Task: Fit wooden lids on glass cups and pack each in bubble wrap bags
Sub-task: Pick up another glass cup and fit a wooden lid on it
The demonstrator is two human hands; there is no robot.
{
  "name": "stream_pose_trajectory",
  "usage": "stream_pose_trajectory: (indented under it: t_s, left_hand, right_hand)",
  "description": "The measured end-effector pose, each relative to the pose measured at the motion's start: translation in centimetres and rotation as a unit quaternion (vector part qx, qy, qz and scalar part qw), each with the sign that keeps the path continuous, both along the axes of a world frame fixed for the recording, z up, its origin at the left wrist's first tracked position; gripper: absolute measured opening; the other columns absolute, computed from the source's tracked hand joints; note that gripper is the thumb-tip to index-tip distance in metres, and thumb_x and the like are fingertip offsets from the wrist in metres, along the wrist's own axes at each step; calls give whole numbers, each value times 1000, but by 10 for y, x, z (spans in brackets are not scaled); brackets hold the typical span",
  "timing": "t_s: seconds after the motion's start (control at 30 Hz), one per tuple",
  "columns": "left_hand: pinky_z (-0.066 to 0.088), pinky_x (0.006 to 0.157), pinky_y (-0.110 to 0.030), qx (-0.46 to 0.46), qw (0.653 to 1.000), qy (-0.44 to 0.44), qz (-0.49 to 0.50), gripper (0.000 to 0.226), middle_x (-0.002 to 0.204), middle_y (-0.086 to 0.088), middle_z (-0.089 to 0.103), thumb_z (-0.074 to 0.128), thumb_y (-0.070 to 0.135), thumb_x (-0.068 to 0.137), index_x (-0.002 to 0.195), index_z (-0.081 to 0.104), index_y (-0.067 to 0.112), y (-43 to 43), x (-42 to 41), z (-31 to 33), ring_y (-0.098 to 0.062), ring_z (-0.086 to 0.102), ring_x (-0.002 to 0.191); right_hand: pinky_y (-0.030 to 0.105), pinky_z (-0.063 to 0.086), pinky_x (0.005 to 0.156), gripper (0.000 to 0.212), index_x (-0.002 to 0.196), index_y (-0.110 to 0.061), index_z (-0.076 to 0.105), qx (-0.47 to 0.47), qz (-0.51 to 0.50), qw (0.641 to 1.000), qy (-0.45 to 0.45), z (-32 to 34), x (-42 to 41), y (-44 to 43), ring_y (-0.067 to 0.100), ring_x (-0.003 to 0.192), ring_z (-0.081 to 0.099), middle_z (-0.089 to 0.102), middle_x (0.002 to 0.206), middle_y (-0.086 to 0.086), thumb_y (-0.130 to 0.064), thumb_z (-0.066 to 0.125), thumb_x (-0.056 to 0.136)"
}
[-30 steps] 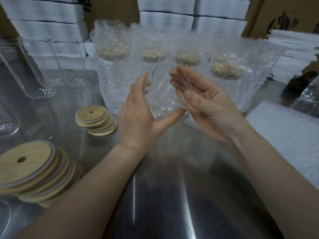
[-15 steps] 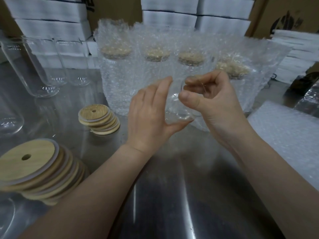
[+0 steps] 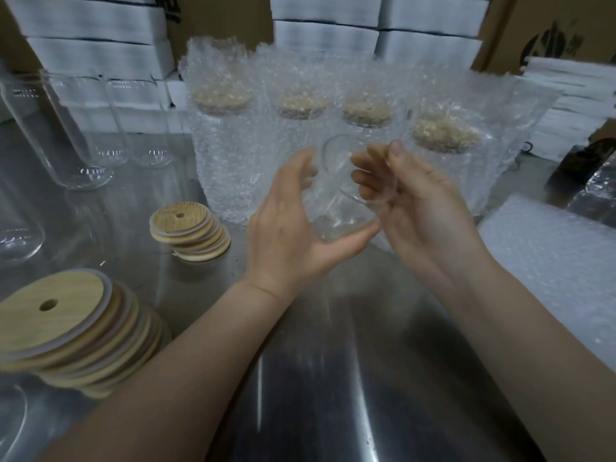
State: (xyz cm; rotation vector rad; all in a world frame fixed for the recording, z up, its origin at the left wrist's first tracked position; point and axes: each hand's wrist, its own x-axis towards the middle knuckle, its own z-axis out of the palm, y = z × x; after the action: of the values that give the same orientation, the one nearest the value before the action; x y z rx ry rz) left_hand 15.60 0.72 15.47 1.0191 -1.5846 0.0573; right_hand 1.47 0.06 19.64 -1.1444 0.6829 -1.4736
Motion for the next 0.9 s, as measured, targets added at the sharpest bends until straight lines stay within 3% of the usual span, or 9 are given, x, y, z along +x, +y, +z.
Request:
stream_pose_trajectory:
  t_s: [0.2,0.27,0.33,0.4,0.5,0.63,0.73,0.83,0.9]
  left_hand:
    - [57,71,-36,68,977,193,-54,83,102,17,57,67,62,69,130,40,13,-3,3,-1,-9,66,86]
    - [57,67,-32,81,966,236,-69,76,98,13,61,65,64,70,127,42,19,-4,2,0,-9,69,78]
    - [58,66,-42,112,945,294,-89,72,96,2,66,62,67,69,122,43,23,-5,0,3,-17,72,72]
    - [58,61,-45,136,913,367,-117,74,91,-2,69,59,67,70,121,45,16,-6,1,7,-24,73,70]
    - [58,54,-37,161,864,448,-164,68,80,5,70,56,59,82,120,49,3,-6,4,12,-22,73,66]
    - [59,72,-51,251,770,537,-237,73,105,-10,73,50,69,74,124,60,17,-3,3,22,-25,75,75]
    - [56,80,-62,304,724,559,-267,79,108,-14,74,48,76,79,129,57,16,2,2,28,-36,74,87]
    - [60,62,-48,326,686,582,-290,73,99,-14,75,42,75,85,119,56,12,3,5,30,-37,74,84]
    - [60,64,-47,339,667,593,-298,76,98,-15,75,43,75,85,122,54,10,3,7,31,-38,74,83]
  right_hand:
    - [30,48,103,45,128,-26,60,-84,-6,987,136,-6,12,9,11,120,61,67,127,-4,-34,60,83]
    - [28,45,107,46,131,-27,54,-125,-13,980,155,-6,14,12,7,125,57,62,132,-8,-27,61,85]
    - [21,43,106,44,133,-26,48,-167,-11,969,182,-7,16,15,5,130,51,56,139,-5,-14,59,92]
    - [18,38,108,43,132,-26,48,-210,-7,947,243,-9,18,18,6,137,43,48,146,0,-6,58,95]
    - [31,27,120,51,134,-23,47,-253,9,906,340,-11,16,20,9,146,30,31,157,4,-12,65,88]
    - [18,24,116,73,141,-18,44,-309,31,842,442,-5,8,19,-2,146,20,16,163,9,-15,80,77]
    - [9,24,109,81,142,-21,44,-329,30,823,462,-2,5,20,-11,142,20,15,163,6,-22,86,73]
    - [11,28,109,87,141,-27,42,-349,4,807,476,-1,4,20,-8,141,26,22,161,4,-33,88,68]
    - [16,29,111,85,139,-28,44,-360,-23,802,476,-4,6,20,-1,143,29,29,159,6,-37,88,67]
